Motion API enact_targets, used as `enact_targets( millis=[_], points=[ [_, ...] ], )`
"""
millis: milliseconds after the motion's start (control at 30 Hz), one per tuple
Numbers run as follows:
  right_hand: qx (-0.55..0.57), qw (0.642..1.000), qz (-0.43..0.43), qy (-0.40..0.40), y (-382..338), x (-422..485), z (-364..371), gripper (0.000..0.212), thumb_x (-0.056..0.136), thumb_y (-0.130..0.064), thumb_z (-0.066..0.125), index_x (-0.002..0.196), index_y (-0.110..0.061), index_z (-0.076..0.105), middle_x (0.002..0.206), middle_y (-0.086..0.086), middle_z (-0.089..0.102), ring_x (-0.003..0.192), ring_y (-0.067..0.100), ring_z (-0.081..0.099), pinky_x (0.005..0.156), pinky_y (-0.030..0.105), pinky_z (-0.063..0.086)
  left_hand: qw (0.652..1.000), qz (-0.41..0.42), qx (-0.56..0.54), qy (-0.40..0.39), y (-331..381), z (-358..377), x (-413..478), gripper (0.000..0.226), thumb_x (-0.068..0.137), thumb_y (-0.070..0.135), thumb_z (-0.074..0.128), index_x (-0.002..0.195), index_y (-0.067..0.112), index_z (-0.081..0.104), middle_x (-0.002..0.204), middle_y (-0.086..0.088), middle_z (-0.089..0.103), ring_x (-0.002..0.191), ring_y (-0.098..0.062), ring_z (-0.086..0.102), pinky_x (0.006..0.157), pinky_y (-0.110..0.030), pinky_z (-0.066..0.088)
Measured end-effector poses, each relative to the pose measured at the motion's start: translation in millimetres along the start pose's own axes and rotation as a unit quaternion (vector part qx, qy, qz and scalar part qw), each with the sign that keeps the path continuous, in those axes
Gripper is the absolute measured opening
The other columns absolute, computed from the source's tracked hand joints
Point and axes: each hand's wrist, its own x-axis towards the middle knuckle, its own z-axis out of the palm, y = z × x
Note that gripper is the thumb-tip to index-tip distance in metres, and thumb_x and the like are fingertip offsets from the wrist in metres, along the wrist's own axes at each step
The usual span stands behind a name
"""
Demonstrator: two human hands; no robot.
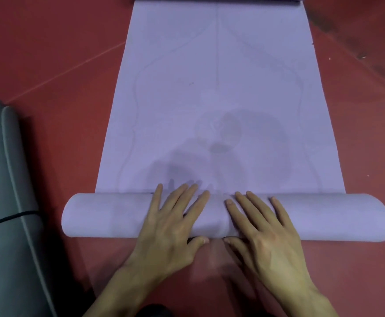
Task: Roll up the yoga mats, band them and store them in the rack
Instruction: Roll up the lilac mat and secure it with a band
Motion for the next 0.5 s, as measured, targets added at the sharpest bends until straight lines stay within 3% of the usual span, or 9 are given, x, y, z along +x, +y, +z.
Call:
enact_targets(
  millis=[133,267,500],
  points=[
    [0.002,1.000,0.015,-0.003,0,9,-4,0.060,0.093,-0.049,0.052,0.147,-0.021,0.059,0.152,0.000,0.057,0.143,0.023,0.051,0.115,0.054,0.038,0.998,-0.021,0.048,0.042,17,12,-14,0.091,0.076,0.065,0.080,0.150,0.019,0.052,0.150,-0.008,0.057,0.139,-0.030,0.054,0.114,-0.070,0.034],
    [0.003,1.000,0.018,-0.004,-1,19,-13,0.056,0.088,-0.048,0.058,0.139,-0.024,0.066,0.140,-0.005,0.066,0.131,0.020,0.061,0.107,0.049,0.049,0.994,-0.024,0.045,0.093,10,12,-4,0.068,0.078,0.047,0.086,0.137,0.018,0.067,0.137,-0.006,0.066,0.128,-0.031,0.063,0.107,-0.067,0.041],
    [-0.017,1.000,0.006,0.004,-11,9,-30,0.057,0.083,-0.052,0.070,0.133,-0.026,0.070,0.132,-0.010,0.070,0.124,0.016,0.066,0.101,0.044,0.055,0.992,-0.013,0.053,0.111,19,-2,-15,0.064,0.075,0.041,0.083,0.133,0.022,0.062,0.127,-0.005,0.070,0.116,-0.028,0.068,0.104,-0.062,0.048]
  ],
)
